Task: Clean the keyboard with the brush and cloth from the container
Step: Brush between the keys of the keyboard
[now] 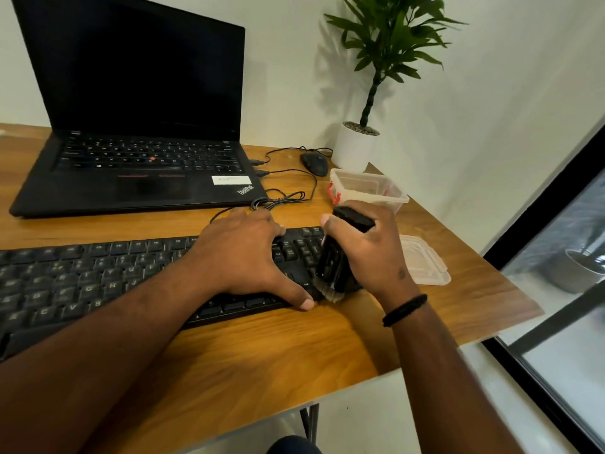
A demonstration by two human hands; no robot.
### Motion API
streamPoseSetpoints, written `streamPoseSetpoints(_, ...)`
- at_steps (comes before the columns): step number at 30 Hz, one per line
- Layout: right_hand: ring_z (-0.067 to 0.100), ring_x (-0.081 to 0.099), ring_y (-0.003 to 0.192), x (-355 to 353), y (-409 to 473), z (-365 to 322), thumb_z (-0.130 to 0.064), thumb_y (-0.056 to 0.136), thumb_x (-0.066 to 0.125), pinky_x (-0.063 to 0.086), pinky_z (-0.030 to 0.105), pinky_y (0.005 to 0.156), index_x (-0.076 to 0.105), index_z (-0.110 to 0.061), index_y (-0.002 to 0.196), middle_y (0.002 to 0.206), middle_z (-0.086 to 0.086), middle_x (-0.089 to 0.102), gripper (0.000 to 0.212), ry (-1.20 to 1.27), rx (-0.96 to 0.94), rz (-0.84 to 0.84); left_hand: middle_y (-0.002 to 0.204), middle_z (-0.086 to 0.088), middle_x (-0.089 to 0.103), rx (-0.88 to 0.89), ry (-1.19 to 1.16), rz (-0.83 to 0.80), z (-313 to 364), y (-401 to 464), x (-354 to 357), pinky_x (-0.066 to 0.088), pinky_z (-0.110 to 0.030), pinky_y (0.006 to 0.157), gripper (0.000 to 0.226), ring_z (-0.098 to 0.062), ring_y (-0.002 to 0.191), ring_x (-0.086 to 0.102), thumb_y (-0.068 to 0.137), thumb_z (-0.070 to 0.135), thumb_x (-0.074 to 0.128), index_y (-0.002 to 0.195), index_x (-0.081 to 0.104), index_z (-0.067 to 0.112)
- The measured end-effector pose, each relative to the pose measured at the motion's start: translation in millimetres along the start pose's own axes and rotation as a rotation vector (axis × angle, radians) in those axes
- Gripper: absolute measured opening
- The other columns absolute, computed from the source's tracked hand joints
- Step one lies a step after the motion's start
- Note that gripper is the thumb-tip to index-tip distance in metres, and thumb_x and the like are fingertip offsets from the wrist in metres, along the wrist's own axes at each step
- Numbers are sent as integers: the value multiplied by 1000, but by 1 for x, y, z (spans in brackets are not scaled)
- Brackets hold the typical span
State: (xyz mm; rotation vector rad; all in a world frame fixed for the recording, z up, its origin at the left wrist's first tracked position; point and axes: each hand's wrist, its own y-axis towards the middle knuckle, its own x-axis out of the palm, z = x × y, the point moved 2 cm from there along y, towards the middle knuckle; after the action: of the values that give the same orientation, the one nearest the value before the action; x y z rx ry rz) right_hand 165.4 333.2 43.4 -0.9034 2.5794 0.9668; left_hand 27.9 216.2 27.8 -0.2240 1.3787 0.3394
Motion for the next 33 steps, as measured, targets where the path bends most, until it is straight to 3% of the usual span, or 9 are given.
streamPoseSetpoints(3,26,61,74,0,-20,7,-33,85,66,53,48,64,62,-11,79,74,9,61,24,95,-4,131,140,15,45,5,7,-2,0,0,0,41,-35,88,135,-15,123,42,36,103,56,149,42,30)
streamPoseSetpoints(5,26,63,71,4,-34,11,-31,87,66,53,53,61,61,-16,82,74,9,62,16,148,-35,110,139,15,46,4,6,-2,0,1,1,41,-35,88,135,-15,122,42,36,103,56,149,41,30)
streamPoseSetpoints(9,23,61,64,9,-42,14,-34,89,63,49,47,53,58,-20,76,66,-1,60,20,35,-105,162,136,15,47,3,6,6,-2,2,0,42,-35,88,138,-15,120,43,33,105,54,148,42,30)
streamPoseSetpoints(15,15,63,70,7,-38,15,-41,87,69,53,35,59,59,-22,82,76,0,63,22,-106,-138,440,132,17,46,-3,-17,10,-4,3,2,43,-34,89,141,-12,118,42,28,108,46,147,42,33)
streamPoseSetpoints(20,15,64,76,9,-34,18,-41,81,78,54,28,66,63,-15,88,82,0,65,31,-139,-147,422,131,19,44,12,0,3,-4,2,1,43,-32,90,140,-8,118,39,30,111,38,147,41,35)
streamPoseSetpoints(24,6,66,79,9,-34,19,-39,75,83,51,10,68,64,-12,101,87,-5,68,42,-120,-71,384,133,20,44,13,3,-14,-2,2,-3,42,-29,90,137,-7,119,40,33,112,33,147,39,37)
streamPoseSetpoints(28,-15,61,85,4,-34,14,-33,70,87,48,3,69,60,-15,112,90,-21,62,54,-69,-33,407,134,16,48,0,-11,48,0,-2,-8,41,-27,91,126,-7,117,45,41,108,46,143,47,34)
streamPoseSetpoints(30,-17,61,86,2,-35,13,-29,70,88,48,3,68,57,-15,117,93,-23,61,58,-18,-20,414,141,14,47,-42,-41,106,-2,-8,-15,41,-30,96,123,-10,123,45,46,102,54,148,44,32)
streamPoseSetpoints(33,-17,61,88,-3,-36,8,-20,74,85,48,3,65,52,-11,123,98,-21,60,60,84,8,437,138,15,52,-123,-217,326,-6,-32,-22,45,-33,102,102,-8,124,47,60,83,70,146,46,34)
